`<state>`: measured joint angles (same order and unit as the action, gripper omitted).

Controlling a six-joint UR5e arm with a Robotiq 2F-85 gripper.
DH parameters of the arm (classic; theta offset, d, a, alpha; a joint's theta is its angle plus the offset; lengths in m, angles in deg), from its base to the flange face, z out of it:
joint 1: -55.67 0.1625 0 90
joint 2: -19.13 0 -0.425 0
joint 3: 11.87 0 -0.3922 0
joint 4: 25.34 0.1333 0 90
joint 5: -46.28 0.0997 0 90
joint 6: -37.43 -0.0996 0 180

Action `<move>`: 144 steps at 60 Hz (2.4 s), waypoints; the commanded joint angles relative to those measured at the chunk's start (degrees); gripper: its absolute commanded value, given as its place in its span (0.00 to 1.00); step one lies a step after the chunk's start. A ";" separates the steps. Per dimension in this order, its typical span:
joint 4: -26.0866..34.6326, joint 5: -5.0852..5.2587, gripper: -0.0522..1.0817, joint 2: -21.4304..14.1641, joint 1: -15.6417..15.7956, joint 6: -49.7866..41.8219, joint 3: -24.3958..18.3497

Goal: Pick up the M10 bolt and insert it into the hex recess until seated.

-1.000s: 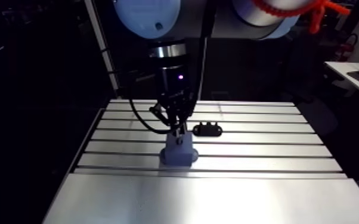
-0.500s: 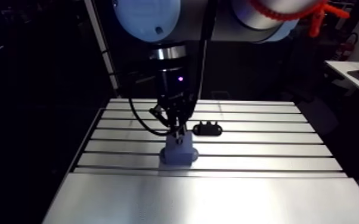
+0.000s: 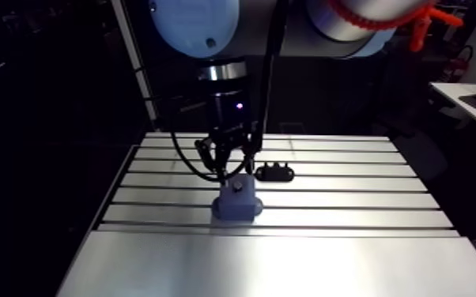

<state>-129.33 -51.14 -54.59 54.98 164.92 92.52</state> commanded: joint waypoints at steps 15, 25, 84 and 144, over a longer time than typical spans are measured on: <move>-0.02 -0.01 0.05 0.11 -0.02 0.01 -0.20; -0.02 0.06 0.05 0.03 -0.19 -0.08 -0.28; -17.43 6.37 0.06 -3.94 -3.08 -24.97 9.55; -13.13 4.73 0.36 -5.69 -3.18 -24.78 8.85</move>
<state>-143.31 -46.33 -60.13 51.74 140.22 101.17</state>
